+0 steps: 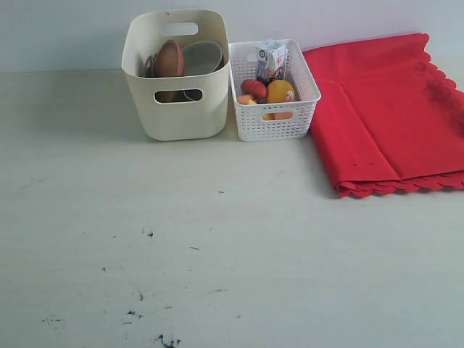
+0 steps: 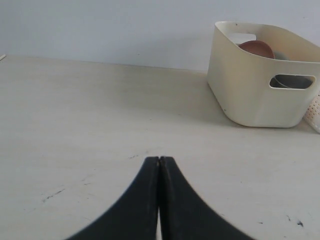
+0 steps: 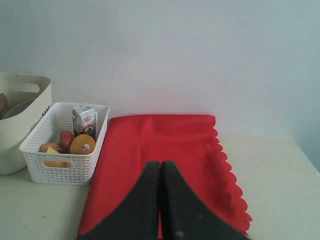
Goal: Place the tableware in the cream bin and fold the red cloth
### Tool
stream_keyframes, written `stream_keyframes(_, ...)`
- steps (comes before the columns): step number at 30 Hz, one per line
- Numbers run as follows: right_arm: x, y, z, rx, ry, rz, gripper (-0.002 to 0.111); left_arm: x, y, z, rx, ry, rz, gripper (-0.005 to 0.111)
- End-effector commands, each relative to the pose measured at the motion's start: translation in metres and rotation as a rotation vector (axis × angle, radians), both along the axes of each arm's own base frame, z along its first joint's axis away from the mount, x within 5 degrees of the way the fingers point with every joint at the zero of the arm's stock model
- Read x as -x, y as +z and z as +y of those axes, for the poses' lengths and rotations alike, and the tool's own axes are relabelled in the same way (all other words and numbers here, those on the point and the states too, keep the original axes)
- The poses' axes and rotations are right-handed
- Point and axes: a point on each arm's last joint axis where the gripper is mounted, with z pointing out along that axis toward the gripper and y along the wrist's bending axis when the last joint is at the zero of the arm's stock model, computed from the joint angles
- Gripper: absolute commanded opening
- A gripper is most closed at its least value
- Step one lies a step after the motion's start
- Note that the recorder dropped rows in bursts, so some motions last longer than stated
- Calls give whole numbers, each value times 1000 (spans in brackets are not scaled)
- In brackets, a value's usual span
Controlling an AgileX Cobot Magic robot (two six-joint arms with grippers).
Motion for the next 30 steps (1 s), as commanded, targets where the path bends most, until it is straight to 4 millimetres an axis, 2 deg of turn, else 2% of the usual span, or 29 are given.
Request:
stream_keyframes(1, 0, 0, 0, 5, 2, -8, 0, 0, -1, 0, 3, 3, -1, 1)
stream_keyframes(8, -3, -7, -1, 14, -4, -1, 0, 0, -1, 0, 3, 3, -1, 1)
stream_keyframes(12, -6, -27, -1, -45, -21, -22, 0, 0, -1, 0, 3, 3, -1, 1)
stream_keyframes(22, 7, -105, -2, -132, -39, -19, 0, 0, -1, 0, 3, 3, -1, 1)
stream_keyframes(26, 7, -125, -2, -131, -41, 3, 0, 0, -1, 0, 3, 3, -1, 1)
stream_keyframes(30, 7, -126, -2, -137, -42, 0, 0, 0, -1, 0, 3, 3, -1, 1)
